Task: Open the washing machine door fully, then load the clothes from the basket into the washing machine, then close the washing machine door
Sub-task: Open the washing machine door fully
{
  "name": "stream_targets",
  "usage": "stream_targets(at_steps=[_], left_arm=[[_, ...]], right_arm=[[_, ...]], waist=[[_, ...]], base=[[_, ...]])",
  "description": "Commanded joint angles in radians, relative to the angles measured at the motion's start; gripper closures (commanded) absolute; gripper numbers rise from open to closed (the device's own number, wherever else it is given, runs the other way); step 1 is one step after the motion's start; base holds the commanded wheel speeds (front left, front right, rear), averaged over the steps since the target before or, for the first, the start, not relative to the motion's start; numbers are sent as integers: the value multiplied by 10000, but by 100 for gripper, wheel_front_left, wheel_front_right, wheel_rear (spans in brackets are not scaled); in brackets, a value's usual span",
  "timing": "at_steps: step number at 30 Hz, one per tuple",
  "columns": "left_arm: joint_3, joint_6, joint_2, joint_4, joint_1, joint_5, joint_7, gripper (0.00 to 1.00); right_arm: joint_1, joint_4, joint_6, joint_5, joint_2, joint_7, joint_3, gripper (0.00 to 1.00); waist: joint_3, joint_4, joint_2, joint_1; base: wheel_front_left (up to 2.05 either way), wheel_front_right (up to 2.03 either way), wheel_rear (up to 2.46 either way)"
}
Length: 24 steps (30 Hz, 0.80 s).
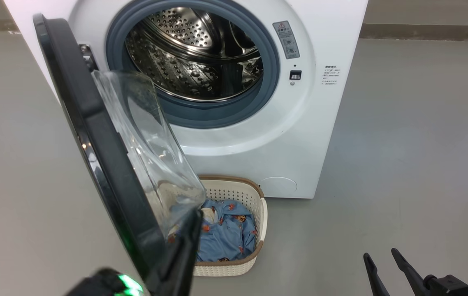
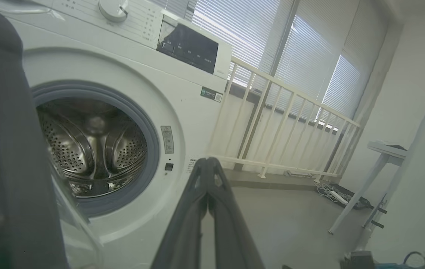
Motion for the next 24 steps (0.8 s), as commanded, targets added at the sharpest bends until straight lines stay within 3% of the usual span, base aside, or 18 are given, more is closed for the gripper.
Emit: stream_targets(at_steps=[1, 12, 24], left_arm=[[179, 64, 25, 17, -76, -78, 80, 100], [287, 961, 7, 2162, 55, 99, 407, 100], [520, 1635, -19, 2404, -96, 53, 280, 100]], right_arm=[[-97, -196, 16, 91, -71, -122, 211, 0], [-106, -137, 16, 117, 76, -122, 176, 0], [-119, -68, 16, 125, 105, -122, 73, 0]], waist=[[28, 18, 0, 0], [222, 138, 0, 0], [363, 388, 0, 0]], base=[[0, 0, 0], [0, 0, 0], [0, 0, 0]])
